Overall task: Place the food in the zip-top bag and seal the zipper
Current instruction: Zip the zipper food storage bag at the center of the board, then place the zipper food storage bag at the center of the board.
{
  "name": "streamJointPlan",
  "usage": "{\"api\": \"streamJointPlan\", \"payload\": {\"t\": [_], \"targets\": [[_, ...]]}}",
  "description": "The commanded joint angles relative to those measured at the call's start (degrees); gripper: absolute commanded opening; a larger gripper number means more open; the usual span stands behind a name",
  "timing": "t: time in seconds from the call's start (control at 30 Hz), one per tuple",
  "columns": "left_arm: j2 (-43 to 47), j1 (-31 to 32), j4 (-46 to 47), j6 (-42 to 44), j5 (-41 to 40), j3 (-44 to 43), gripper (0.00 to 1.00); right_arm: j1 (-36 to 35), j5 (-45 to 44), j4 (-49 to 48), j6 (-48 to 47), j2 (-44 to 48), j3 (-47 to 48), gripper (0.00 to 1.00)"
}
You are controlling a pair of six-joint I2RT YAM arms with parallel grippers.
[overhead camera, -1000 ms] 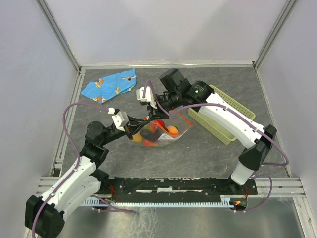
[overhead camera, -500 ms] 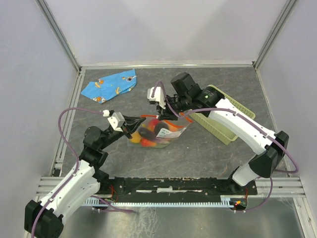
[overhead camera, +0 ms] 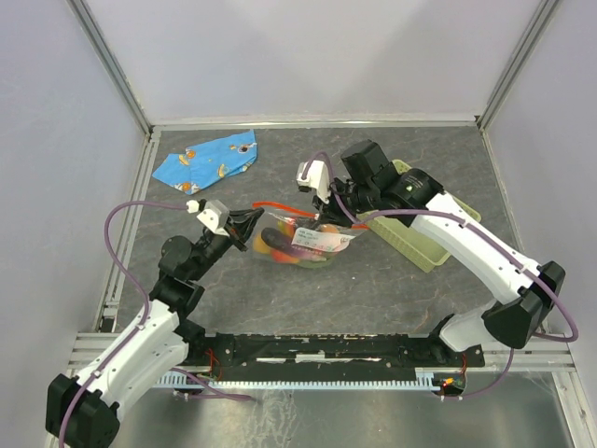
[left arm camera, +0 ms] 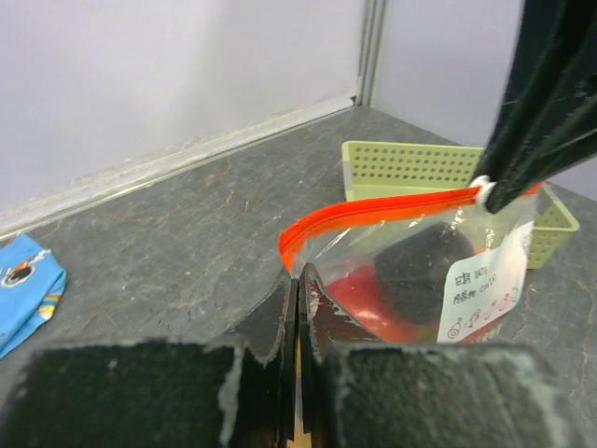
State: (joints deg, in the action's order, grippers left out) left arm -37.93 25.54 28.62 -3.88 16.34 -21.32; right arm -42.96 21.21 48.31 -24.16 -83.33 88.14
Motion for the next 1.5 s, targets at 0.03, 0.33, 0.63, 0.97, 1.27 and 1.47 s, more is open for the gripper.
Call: {"api": "streamJointPlan", "payload": {"t": [0.03, 0.33, 0.63, 0.97, 1.27, 1.47], "targets": [[-0.72, -0.67, 0.33, -1.55, -11.69, -1.67, 0.03, 1.14, -5.72, 2.94, 2.68, 4.85, -1.95, 0.01], [-2.93, -0.79, -2.64, -2.00, -20.64, -3.19, 0.03, 1.55, -12.89, 4.98, 4.99, 5.57, -2.87, 0.01], [-7.95, -1.08, -6.19, -2.90, -28.46, -7.16, 0.03, 2.08, -23.36, 4.82, 8.39, 6.22, -2.99, 0.01], [-18.24, -1.64, -3.52, -3.06, -26.71, -14.65, 0.03, 2.67, -33.51, -4.11, 9.03, 5.84, -3.93, 0.01], [-28.05, -1.75, 3.09, -5.36, -22.80, -19.56, 0.05, 2.99, -24.11, -18.38, 5.95, 6.79, -9.16, 0.02], [-26.42, -1.81, 6.92, -10.20, -22.07, -11.04, 0.15, 3.03, -10.09, -20.76, 9.45, 6.92, -17.14, 0.02]]}}
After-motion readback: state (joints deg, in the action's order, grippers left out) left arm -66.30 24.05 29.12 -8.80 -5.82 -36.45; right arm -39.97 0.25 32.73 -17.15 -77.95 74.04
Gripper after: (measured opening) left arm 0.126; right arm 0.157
